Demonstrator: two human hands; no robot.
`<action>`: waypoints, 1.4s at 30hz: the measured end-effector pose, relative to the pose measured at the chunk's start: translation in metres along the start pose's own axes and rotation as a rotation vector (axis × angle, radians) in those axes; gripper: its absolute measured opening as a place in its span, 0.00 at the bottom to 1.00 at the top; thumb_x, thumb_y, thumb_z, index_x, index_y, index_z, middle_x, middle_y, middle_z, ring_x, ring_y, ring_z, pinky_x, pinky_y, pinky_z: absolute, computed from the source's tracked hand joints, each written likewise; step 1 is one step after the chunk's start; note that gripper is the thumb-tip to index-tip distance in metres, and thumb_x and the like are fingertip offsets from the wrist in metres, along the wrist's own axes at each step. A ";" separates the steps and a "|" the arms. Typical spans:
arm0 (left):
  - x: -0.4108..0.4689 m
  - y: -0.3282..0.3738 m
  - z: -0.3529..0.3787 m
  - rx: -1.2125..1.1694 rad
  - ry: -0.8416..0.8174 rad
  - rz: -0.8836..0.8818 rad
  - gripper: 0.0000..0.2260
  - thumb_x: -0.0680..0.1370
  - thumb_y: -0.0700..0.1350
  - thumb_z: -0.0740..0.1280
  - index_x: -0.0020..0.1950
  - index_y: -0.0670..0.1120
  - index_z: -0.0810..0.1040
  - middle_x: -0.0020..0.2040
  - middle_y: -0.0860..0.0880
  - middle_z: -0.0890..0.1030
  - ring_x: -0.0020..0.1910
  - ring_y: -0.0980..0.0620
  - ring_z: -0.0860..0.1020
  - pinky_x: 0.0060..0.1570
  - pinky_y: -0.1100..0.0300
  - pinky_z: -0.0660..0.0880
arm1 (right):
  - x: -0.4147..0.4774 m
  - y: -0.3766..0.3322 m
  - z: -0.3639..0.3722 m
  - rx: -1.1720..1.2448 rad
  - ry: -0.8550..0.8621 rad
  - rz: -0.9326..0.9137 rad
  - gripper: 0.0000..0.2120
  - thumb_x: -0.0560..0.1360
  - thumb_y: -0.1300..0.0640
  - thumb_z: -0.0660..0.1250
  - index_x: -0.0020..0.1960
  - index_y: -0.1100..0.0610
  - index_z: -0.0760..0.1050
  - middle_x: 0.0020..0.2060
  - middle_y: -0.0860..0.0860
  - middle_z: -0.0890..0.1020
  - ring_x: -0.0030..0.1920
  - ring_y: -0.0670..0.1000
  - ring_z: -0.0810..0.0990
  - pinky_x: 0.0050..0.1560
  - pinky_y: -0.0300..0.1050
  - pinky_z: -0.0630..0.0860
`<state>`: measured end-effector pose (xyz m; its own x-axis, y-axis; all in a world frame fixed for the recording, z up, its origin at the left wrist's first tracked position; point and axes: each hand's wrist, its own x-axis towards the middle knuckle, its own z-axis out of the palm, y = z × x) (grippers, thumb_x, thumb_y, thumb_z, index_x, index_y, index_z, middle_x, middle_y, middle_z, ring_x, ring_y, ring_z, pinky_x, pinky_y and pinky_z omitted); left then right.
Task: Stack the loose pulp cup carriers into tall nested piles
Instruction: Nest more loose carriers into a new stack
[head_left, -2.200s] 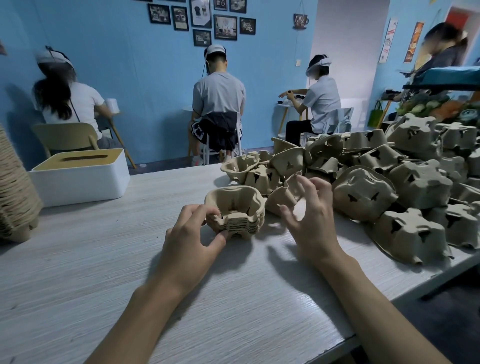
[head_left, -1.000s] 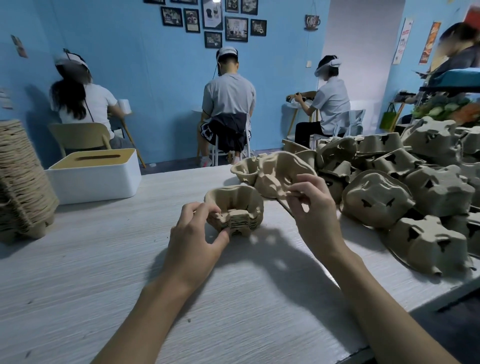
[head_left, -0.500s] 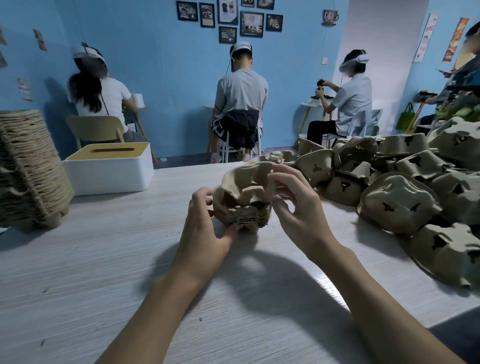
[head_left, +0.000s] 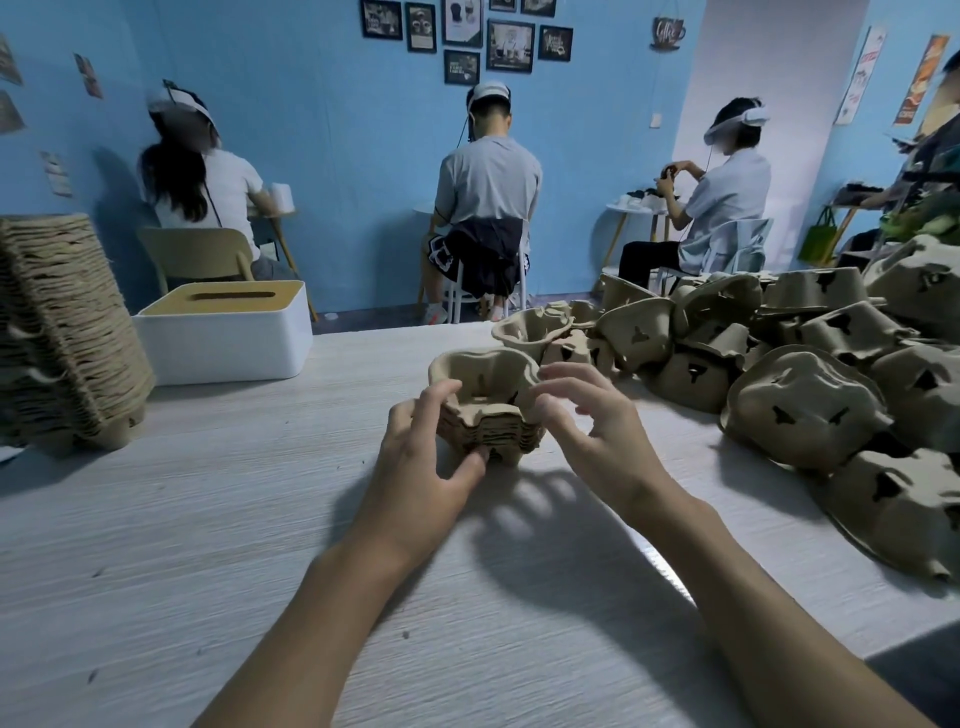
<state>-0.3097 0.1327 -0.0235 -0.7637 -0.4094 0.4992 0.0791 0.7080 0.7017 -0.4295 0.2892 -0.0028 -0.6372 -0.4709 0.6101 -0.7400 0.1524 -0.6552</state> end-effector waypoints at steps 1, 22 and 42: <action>0.000 0.001 0.000 0.012 -0.006 -0.002 0.26 0.75 0.46 0.74 0.70 0.59 0.68 0.61 0.51 0.71 0.57 0.55 0.73 0.54 0.68 0.65 | -0.001 0.001 0.001 -0.007 -0.033 0.011 0.13 0.75 0.50 0.64 0.54 0.53 0.83 0.59 0.46 0.78 0.61 0.41 0.75 0.58 0.34 0.68; 0.013 -0.018 -0.026 0.017 0.163 -0.097 0.19 0.76 0.43 0.72 0.65 0.56 0.75 0.62 0.49 0.74 0.57 0.52 0.76 0.56 0.62 0.70 | 0.114 0.058 0.073 -0.324 -0.137 0.260 0.25 0.76 0.64 0.63 0.72 0.60 0.67 0.71 0.58 0.68 0.67 0.58 0.72 0.68 0.47 0.66; 0.015 -0.017 -0.042 0.118 0.221 -0.141 0.09 0.77 0.42 0.71 0.55 0.50 0.77 0.60 0.47 0.74 0.50 0.51 0.74 0.51 0.65 0.66 | 0.050 0.033 0.024 -0.354 -0.093 0.098 0.07 0.72 0.64 0.70 0.49 0.56 0.83 0.47 0.49 0.78 0.48 0.54 0.77 0.50 0.48 0.73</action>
<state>-0.2950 0.0907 -0.0063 -0.6026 -0.6151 0.5085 -0.1032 0.6919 0.7146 -0.4805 0.2495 -0.0044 -0.6987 -0.5134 0.4983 -0.7152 0.4841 -0.5041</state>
